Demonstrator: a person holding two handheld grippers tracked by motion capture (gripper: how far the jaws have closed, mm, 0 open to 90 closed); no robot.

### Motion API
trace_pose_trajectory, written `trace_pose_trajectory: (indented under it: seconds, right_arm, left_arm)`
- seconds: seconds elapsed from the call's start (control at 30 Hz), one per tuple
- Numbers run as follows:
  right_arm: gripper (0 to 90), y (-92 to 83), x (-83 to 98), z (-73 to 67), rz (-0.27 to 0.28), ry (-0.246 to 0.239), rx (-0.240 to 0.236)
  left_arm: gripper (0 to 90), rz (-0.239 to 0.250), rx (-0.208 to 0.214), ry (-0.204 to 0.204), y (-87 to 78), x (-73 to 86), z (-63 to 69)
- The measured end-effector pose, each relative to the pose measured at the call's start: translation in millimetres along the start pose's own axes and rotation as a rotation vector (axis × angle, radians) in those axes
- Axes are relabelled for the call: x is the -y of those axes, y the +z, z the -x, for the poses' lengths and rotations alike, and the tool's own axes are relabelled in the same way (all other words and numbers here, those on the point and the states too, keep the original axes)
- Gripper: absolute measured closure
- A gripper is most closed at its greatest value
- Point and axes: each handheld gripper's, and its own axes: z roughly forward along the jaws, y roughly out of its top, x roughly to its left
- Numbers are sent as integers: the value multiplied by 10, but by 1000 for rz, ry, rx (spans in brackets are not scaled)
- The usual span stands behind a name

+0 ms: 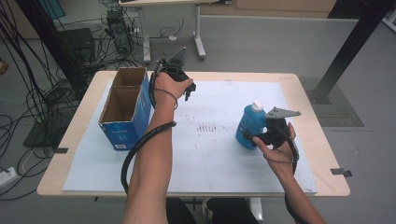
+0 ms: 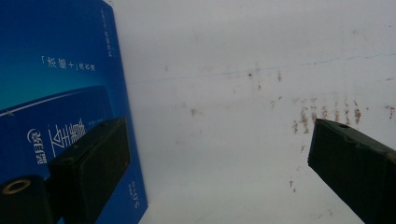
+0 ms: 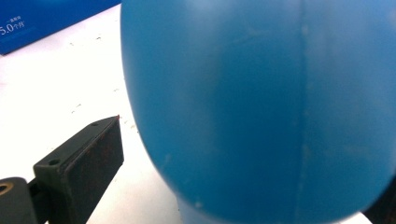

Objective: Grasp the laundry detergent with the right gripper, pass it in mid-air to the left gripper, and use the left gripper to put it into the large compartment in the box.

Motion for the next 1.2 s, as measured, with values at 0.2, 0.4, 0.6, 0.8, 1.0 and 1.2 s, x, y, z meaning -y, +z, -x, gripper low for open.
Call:
trace_pose_trajectory:
  seconds: [0.2,0.4,0.6,0.8,1.0,1.2]
  right_arm:
    - [17,7,-4,-6,1,-3,-3]
    - [16,1,-1,-2,3,3,-4]
    - [15,-5,-11,-8,5,4,4]
    - [15,1,-5,-14,2,5,2]
    - [15,15,7,-26,6,10,7]
    - [14,14,8,-18,5,11,4]
  left_arm:
    - [63,1,-1,0,-12,-2,-5]
    - [63,5,0,-2,-18,-6,-4]
    - [63,9,0,0,-24,-8,3]
    - [63,9,2,2,-31,-5,-1]
    - [63,15,11,-6,-39,-7,-1]
    - [62,15,13,-3,-38,-11,5]
